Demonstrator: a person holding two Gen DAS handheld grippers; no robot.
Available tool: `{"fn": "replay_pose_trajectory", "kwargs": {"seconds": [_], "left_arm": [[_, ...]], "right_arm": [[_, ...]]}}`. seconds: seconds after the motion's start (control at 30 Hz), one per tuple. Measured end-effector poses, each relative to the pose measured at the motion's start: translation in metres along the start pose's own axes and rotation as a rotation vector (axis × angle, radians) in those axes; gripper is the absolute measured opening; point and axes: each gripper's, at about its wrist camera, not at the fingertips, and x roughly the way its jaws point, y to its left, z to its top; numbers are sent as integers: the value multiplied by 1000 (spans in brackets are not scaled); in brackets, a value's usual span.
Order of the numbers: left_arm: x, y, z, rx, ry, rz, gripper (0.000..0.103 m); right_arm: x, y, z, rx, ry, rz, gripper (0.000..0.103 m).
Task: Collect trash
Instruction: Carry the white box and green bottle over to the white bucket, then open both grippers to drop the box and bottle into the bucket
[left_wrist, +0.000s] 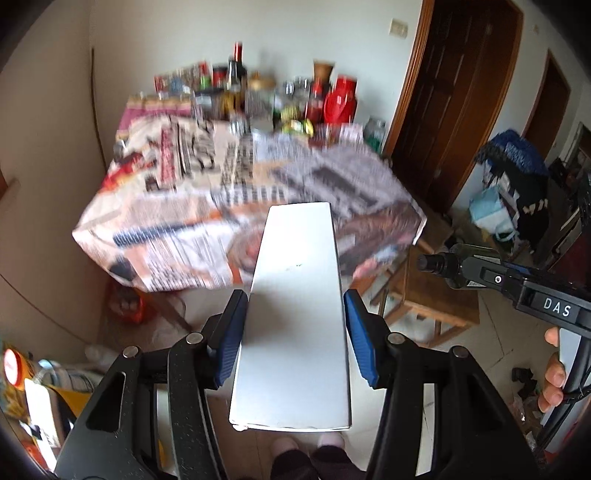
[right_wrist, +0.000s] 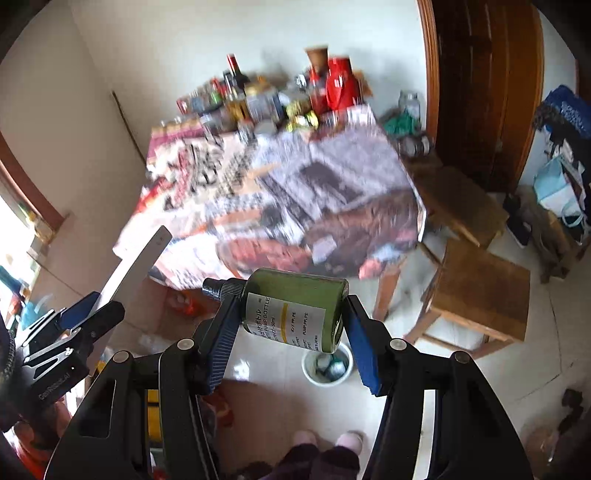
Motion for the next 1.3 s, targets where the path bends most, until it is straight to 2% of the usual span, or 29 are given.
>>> {"fn": "replay_pose_trajectory", "kwargs": {"seconds": [0.23, 0.37, 0.67, 0.8, 0.97, 1.07, 1.13, 1.2, 1.3], "left_arm": [[89, -11, -45, -11, 151, 18, 52], [142, -6, -74, -65, 232, 20, 52], [255, 12, -139, -100, 366, 45, 52], [287, 24, -163, -130, 394, 60, 52], [322, 38, -191, -164, 449, 68, 52], [338, 41, -200, -156, 469, 72, 52], [345, 42, -203, -148, 473, 77, 52], [352, 43, -204, -152, 477, 78, 52], [364, 42, -205, -164, 485, 67, 52]], "right_arm": [[81, -35, -37, 16, 136, 18, 53], [127, -50, -60, 10, 207, 15, 53], [249, -83, -120, 35, 368, -3, 53], [296, -87, -139, 44, 407, 2, 53], [330, -80, -146, 5, 397, 29, 54], [344, -76, -146, 9, 418, 115, 54], [352, -79, -148, 35, 422, 144, 58], [358, -82, -149, 39, 417, 110, 66], [361, -86, -151, 22, 435, 62, 66]]}}
